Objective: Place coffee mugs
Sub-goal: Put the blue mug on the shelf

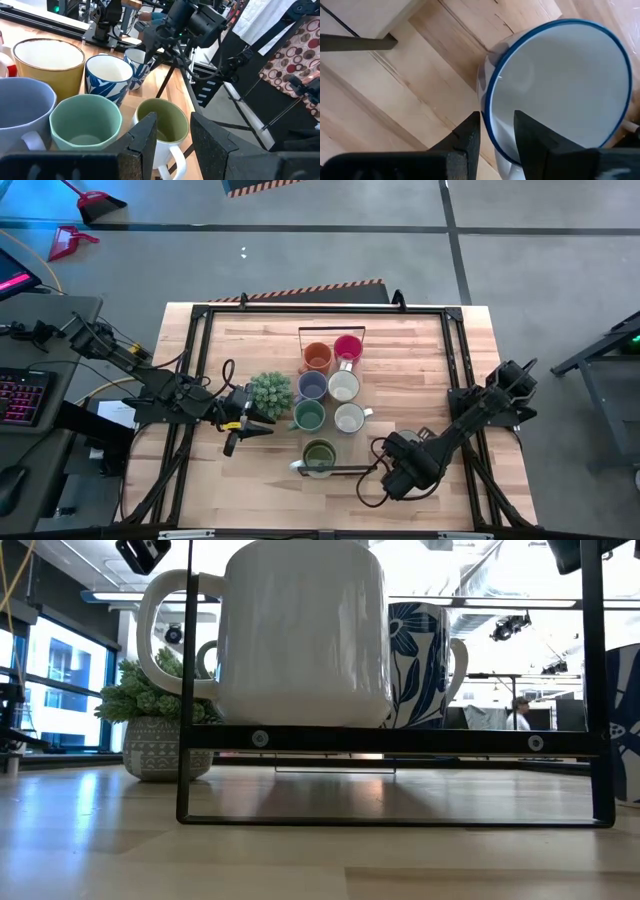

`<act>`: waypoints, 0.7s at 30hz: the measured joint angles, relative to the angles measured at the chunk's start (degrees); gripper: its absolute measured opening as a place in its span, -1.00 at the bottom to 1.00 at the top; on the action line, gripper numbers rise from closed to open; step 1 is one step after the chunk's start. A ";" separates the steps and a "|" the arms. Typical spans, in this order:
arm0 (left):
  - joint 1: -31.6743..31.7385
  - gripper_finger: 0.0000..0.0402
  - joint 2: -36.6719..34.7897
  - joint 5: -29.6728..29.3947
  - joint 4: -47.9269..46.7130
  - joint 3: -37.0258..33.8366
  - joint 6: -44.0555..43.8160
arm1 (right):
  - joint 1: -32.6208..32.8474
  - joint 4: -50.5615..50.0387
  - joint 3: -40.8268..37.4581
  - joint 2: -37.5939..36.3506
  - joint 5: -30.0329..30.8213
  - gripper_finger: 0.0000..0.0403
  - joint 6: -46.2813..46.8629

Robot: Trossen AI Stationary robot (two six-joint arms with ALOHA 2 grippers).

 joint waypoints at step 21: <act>0.00 -0.47 0.00 -0.01 -0.20 0.00 0.00 | 0.28 -1.23 -0.02 0.02 -1.77 -0.98 -5.92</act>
